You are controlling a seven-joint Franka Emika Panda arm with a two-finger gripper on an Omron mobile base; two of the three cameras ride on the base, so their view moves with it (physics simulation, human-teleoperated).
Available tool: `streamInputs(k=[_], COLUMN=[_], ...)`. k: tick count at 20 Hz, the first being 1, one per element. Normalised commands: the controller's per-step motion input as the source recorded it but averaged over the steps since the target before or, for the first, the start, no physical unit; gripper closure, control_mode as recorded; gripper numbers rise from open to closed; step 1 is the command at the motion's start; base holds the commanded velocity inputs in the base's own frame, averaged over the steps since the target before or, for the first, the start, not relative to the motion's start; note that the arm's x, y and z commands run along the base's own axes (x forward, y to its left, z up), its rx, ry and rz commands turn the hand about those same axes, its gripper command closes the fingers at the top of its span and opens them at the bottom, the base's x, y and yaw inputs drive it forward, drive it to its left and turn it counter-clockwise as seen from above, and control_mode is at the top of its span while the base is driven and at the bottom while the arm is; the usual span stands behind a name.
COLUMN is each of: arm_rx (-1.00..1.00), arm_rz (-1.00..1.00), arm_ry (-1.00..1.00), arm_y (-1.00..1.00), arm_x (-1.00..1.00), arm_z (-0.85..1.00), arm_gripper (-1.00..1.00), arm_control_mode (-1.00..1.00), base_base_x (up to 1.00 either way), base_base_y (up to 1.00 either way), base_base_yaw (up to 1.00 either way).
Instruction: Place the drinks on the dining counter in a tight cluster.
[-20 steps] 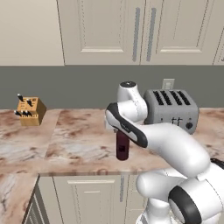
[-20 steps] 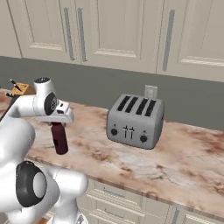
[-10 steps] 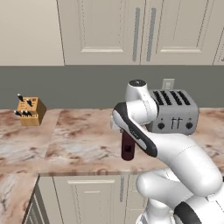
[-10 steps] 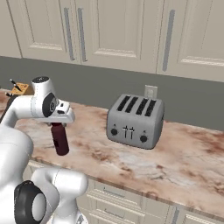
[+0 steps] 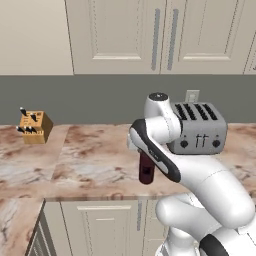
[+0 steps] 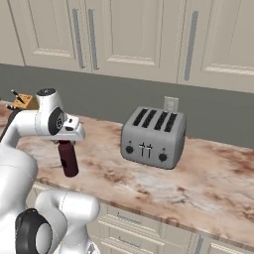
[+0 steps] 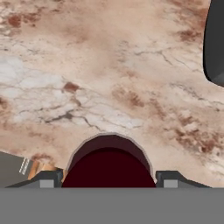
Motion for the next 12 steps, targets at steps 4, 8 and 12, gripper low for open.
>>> streamInputs(k=[4,8,12], arm_rx=[0.0,0.0,0.0], arm_rz=[0.0,0.0,0.0], arm_ry=[0.0,0.0,0.0], arm_y=[0.0,0.0,0.0], arm_x=[0.0,0.0,0.0], arm_z=[0.0,0.0,0.0], arm_gripper=[1.0,1.0,1.0], arm_control_mode=[1.0,1.0,1.0], base_base_x=[-0.42,-0.58,-0.64], base_base_y=[0.0,0.0,0.0], base_base_yaw=[0.0,0.0,0.0])
